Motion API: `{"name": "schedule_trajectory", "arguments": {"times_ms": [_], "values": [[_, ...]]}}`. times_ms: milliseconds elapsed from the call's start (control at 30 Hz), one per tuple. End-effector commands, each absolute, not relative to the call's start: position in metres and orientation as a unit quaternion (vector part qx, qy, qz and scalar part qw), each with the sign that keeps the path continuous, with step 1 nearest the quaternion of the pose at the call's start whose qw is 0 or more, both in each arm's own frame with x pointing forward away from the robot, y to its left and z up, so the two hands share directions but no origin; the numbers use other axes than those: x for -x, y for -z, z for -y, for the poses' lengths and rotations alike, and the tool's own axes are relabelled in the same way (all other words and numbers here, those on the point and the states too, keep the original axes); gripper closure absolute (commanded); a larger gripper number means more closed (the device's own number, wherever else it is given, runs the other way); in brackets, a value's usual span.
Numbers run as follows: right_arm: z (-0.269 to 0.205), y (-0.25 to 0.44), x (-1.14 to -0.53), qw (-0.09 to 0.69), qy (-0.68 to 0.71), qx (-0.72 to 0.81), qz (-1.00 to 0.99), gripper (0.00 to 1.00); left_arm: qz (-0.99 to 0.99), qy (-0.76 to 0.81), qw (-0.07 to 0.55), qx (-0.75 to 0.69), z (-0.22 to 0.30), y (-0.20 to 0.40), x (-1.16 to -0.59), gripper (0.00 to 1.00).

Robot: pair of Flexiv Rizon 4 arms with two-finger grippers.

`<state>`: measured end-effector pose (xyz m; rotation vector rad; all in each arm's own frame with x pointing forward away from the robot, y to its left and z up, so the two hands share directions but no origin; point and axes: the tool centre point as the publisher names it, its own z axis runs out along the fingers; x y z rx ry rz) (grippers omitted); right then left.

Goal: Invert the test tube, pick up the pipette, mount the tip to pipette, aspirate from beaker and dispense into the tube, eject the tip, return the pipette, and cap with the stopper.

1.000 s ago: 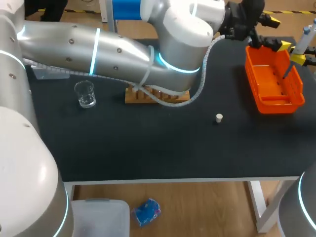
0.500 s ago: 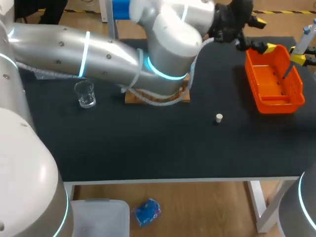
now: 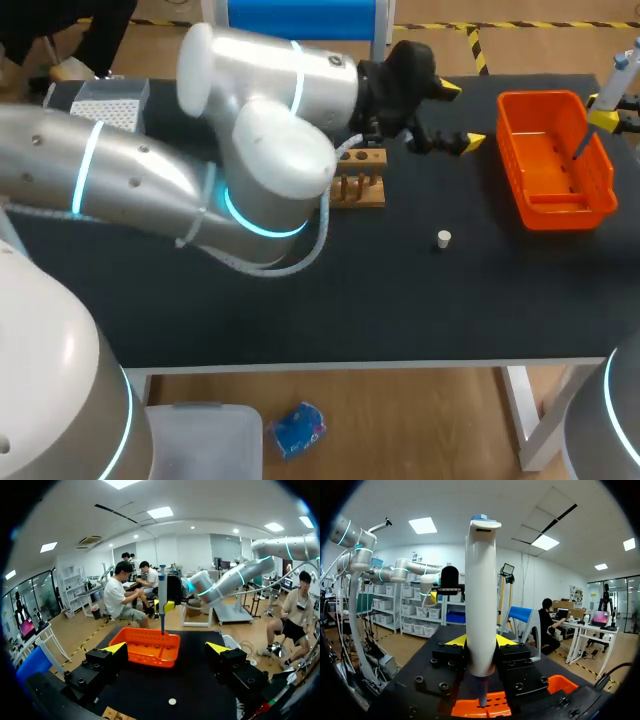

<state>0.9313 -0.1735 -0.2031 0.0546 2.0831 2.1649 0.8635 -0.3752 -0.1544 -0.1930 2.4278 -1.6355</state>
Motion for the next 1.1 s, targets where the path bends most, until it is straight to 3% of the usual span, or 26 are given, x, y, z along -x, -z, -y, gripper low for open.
{"name": "schedule_trajectory", "arguments": {"times_ms": [33, 667, 1100], "values": [[0.174, 0.202, -0.931, 0.068, -0.718, -0.018, -0.692, 1.00, -0.810, 0.574, 0.104, 0.062, 0.367, 0.156, -0.861, 0.00], [0.174, 0.202, -0.931, 0.068, -0.718, -0.018, -0.692, 1.00, -0.817, 0.559, 0.084, 0.110, 0.338, 0.179, -0.881, 0.00], [0.174, 0.202, -0.931, 0.068, -0.718, -0.018, -0.692, 1.00, -0.768, 0.629, 0.113, 0.032, 0.306, 0.202, -0.879, 0.00]]}}
